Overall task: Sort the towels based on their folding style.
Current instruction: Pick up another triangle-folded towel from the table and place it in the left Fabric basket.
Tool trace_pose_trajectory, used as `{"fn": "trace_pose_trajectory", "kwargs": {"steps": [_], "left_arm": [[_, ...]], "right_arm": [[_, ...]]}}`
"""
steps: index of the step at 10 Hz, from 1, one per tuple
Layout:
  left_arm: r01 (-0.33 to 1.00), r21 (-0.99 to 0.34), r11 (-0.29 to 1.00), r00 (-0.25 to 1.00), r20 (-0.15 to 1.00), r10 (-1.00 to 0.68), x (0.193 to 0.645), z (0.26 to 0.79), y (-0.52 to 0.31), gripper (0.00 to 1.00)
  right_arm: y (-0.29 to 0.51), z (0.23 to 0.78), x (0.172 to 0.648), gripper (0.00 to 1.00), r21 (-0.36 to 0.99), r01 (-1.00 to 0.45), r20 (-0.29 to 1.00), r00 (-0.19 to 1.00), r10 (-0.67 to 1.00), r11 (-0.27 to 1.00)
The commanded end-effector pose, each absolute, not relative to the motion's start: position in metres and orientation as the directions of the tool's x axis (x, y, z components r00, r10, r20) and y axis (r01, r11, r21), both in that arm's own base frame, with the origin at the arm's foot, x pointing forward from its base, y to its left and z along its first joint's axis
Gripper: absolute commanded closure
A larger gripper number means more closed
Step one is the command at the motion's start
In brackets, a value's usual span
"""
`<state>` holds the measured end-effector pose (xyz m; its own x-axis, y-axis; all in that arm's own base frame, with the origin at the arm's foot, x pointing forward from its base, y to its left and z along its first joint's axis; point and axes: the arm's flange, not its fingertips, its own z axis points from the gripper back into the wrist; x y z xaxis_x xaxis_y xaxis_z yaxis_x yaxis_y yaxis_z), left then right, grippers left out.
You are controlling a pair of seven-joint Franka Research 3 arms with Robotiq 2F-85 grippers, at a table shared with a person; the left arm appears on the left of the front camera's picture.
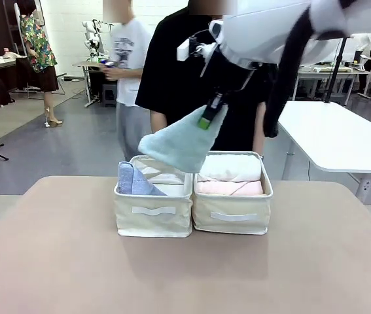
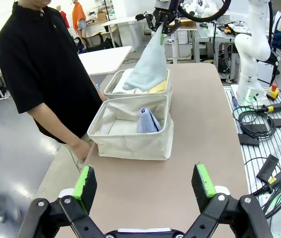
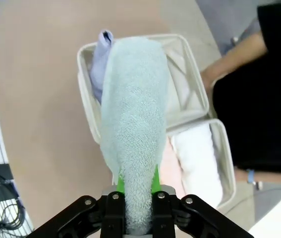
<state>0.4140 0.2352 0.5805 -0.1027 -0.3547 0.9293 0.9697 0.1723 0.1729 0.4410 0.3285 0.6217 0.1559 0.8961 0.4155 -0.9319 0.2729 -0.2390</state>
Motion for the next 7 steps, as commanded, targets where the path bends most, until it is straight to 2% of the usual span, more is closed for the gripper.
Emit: {"fn": "trace_pose_trajectory", "kwargs": {"steps": [1,7], "left_arm": [[0.969,0.176,0.174,-0.101,0.923,-0.372,0.4104,0.5791,0.235,0.0],[0.969,0.176,0.174,-0.101,0.923,-0.372,0.4104,0.5791,0.235,0.0]], "right_arm": [[0.3102,0.6229,0.4409,0.81,-0.239,-0.924,0.415,0.182,0.891,0.3],[0.3102,0.6229,0.4409,0.81,-0.239,-0.924,0.415,0.182,0.891,0.3]]}}
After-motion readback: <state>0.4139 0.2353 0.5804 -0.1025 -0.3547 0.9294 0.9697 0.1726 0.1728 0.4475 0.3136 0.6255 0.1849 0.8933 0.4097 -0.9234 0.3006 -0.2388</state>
